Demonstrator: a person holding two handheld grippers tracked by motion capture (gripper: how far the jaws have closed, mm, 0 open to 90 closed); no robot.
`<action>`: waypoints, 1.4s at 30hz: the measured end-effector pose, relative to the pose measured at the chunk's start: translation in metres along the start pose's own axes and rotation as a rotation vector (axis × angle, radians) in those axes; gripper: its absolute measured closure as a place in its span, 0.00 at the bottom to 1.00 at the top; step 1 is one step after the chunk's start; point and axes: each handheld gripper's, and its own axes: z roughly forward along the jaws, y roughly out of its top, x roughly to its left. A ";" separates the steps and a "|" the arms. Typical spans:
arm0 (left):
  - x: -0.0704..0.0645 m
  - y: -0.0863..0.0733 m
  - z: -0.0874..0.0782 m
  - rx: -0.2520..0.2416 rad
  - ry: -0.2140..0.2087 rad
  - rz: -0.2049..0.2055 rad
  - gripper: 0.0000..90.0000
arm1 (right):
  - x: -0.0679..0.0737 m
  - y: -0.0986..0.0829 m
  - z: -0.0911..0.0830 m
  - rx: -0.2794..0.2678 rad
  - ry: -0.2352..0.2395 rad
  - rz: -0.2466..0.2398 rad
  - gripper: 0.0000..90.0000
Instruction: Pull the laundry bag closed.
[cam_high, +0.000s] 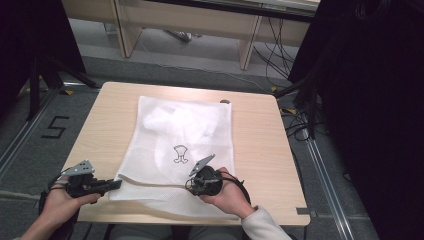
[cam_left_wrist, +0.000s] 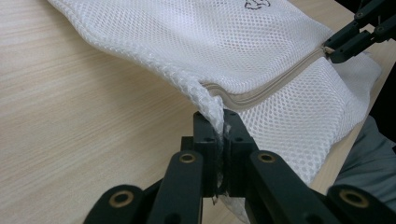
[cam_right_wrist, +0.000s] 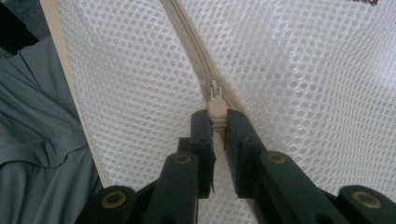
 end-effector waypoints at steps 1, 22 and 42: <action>0.000 0.000 0.000 0.001 -0.001 0.000 0.95 | 0.000 0.000 0.000 0.000 0.000 0.001 0.92; 0.000 0.000 0.000 0.004 0.000 -0.001 0.95 | -0.001 -0.006 -0.004 0.015 -0.003 0.020 0.92; 0.000 0.000 0.000 0.006 0.003 0.003 0.95 | -0.005 -0.013 -0.007 0.006 -0.014 0.014 0.92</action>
